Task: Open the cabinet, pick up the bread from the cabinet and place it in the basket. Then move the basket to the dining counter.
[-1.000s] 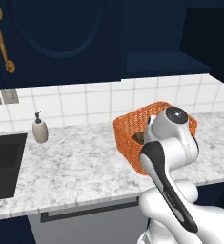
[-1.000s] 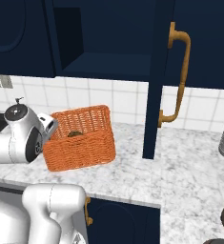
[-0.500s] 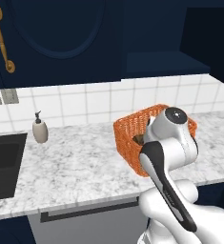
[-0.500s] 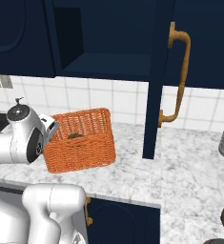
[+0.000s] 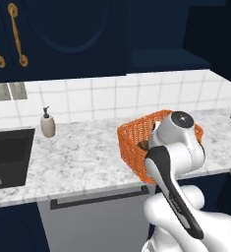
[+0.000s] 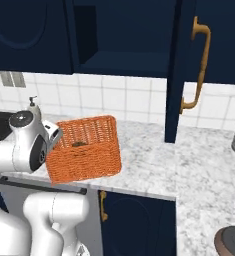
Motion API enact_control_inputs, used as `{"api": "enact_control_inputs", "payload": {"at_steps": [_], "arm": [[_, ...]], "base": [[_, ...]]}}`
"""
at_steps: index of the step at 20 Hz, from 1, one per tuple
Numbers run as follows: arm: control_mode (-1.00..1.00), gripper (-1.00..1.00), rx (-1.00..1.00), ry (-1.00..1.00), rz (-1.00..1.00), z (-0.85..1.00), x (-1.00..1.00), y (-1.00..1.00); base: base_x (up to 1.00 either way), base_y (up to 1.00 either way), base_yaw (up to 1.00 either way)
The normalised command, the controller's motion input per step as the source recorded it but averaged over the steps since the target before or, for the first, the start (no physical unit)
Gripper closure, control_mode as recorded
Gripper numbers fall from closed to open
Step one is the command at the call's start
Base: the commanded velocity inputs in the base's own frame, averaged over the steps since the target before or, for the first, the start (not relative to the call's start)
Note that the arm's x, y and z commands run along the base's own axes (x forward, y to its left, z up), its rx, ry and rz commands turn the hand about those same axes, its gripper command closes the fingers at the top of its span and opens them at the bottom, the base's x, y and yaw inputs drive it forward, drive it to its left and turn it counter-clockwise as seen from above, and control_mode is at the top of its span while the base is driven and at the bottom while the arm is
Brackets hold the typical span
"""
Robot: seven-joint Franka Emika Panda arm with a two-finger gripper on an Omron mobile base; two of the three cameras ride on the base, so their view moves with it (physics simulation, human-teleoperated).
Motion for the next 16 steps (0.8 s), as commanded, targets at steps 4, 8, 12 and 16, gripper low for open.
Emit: {"api": "enact_control_inputs", "payload": {"at_steps": [4, 8, 12, 16], "arm": [[1.00, 1.00, 0.00, 0.00, 0.00, 0.00, 0.00, 0.00], [1.00, 1.00, 0.00, 0.00, 0.00, 0.00, 0.00, 0.00], [1.00, 1.00, 0.00, 0.00, 0.00, 0.00, 0.00, 0.00], [1.00, 1.00, 0.00, 0.00, 0.00, 0.00, 0.00, 0.00]], "base": [[-0.44, 0.45, 0.24], [-0.48, 0.14, 0.57], [-0.51, 0.00, 0.80], [-0.39, 0.00, 0.91]]}}
